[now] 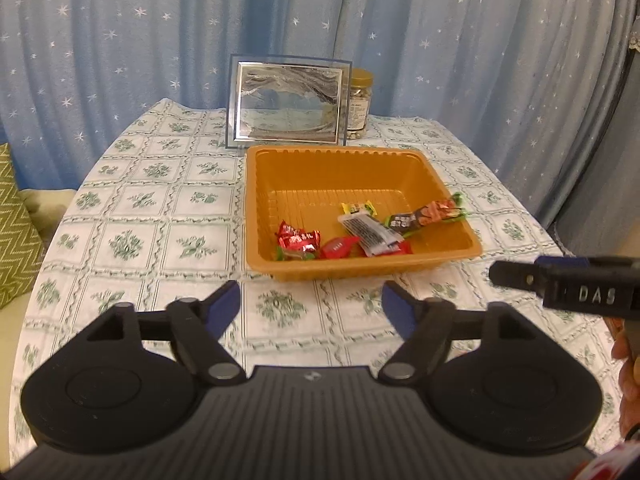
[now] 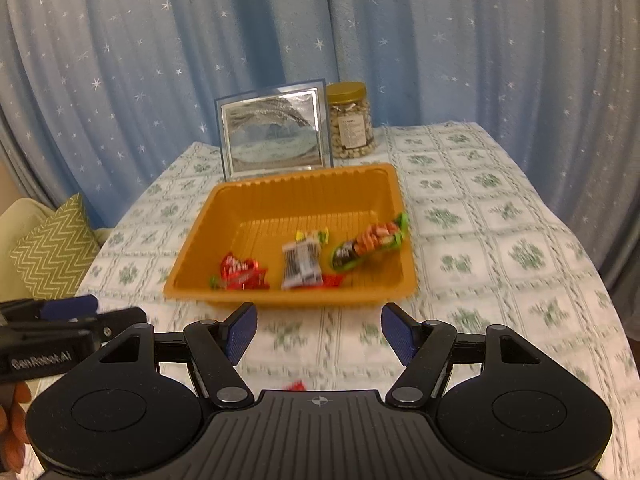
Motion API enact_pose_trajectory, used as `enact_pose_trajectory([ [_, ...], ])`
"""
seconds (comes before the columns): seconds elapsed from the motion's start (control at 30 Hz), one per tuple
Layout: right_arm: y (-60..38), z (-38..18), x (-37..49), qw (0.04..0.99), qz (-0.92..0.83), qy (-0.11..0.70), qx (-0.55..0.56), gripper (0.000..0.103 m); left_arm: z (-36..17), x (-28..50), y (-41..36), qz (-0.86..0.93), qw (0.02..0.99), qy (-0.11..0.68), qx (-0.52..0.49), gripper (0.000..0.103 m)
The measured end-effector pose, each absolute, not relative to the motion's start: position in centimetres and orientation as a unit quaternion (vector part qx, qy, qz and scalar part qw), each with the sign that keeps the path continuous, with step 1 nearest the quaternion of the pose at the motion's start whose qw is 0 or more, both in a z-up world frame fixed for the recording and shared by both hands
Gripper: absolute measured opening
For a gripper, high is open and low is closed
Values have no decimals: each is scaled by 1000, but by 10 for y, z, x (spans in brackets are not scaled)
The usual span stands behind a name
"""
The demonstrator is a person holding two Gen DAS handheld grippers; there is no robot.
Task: Organize snacks
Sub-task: 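Withdraw both open grippers from the tray toward the remaining snacks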
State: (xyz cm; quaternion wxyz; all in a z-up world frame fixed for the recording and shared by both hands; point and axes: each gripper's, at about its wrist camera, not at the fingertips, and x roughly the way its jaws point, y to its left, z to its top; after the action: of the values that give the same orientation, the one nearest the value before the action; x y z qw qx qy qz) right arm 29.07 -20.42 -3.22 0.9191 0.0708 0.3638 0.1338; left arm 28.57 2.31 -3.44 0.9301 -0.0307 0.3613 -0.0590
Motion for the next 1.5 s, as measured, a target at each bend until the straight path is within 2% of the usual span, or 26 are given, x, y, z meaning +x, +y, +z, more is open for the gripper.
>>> enact_pose_trajectory([
  [0.2, -216, -28, 244, 921, 115, 364, 82, 69, -26, 246, 23, -48, 932, 357, -40, 88],
  [0.43, -229, -26, 197, 923, 93, 363, 84, 69, -22, 201, 23, -24, 935, 347, -62, 93],
  [0.87, -238, -30, 139, 924, 84, 362, 92, 69, -27, 151, 17, -19, 931, 355, -80, 93],
  [1.5, -244, -42, 139, 924, 74, 361, 104, 69, -40, 148, 8, -24, 929, 361, -76, 93],
])
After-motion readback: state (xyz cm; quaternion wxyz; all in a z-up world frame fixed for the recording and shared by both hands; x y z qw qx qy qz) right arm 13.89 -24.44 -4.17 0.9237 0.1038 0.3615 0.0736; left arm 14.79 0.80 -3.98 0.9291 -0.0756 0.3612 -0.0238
